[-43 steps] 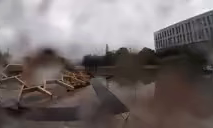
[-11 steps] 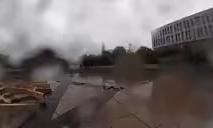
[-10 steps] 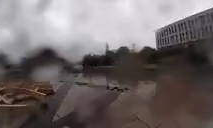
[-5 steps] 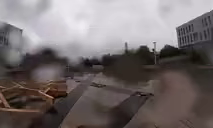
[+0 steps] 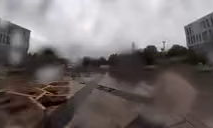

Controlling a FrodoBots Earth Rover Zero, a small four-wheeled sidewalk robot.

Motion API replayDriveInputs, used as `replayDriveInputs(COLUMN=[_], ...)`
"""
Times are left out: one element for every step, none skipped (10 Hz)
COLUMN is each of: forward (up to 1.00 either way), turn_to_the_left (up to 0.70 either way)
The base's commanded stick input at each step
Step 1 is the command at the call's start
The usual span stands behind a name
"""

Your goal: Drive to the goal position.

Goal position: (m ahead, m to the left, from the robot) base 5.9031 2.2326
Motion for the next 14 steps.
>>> replayDriveInputs(forward=[1.0, 1.0, 1.0, 1.0, 1.0, 1.0, 1.0, 1.0, 1.0, 1.0, 1.0, 1.0, 1.0, 1.0], turn_to_the_left=[-0.4, -0.3, -0.25, -0.16, -0.01, 0.0, 0.0, 0.05, 0.39, 0.4, 0.4, 0.4, 0.4, 0.4])
